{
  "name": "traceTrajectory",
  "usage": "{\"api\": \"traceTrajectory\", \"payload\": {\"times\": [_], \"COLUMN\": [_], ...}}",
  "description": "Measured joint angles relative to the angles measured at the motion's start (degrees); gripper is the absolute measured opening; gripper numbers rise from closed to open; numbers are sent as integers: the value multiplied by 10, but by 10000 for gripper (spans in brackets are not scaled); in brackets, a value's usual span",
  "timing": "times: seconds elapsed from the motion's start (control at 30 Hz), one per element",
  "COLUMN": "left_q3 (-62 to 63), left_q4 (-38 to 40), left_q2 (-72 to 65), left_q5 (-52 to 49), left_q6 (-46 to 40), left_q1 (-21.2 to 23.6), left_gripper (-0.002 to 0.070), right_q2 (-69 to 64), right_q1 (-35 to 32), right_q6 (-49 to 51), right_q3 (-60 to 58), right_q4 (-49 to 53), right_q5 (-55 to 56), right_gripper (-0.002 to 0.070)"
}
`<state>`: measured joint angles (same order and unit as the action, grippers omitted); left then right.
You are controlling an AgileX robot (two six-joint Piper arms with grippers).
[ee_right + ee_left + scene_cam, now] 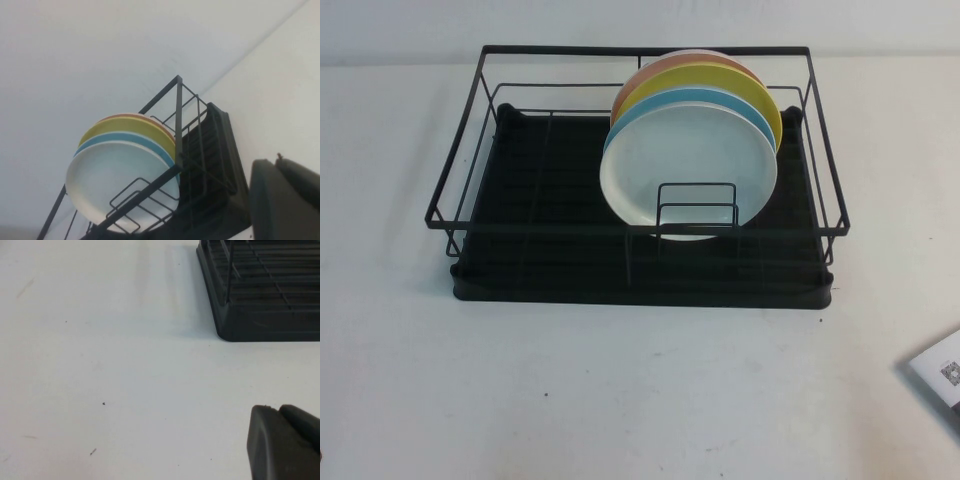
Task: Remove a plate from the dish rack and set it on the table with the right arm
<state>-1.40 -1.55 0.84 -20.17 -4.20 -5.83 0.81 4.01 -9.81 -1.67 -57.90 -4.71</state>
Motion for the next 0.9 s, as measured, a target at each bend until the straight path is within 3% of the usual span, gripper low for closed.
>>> {"api": "traceTrajectory", "payload": {"times": [0.2, 0.4, 0.57, 0.9], "left_q3": [0, 0, 0, 0], "left_q4": [0, 0, 0, 0], "left_q2": [0, 0, 0, 0], "left_q5": [0, 0, 0, 0], "left_q6": [0, 0, 0, 0], "left_q1": [0, 0, 0, 0], "left_gripper": [-4, -4, -4, -4], "right_q2": [-31, -201, -350, -581], "right_q1": [0, 0, 0, 0], "right_q6": [0, -7, -105, -239], "right_q3": [34, 174, 301, 503], "right_q4": [12, 133, 175, 178], "right_q5": [-75, -195, -263, -296], "right_gripper": [-18, -18, -18, -18]}}
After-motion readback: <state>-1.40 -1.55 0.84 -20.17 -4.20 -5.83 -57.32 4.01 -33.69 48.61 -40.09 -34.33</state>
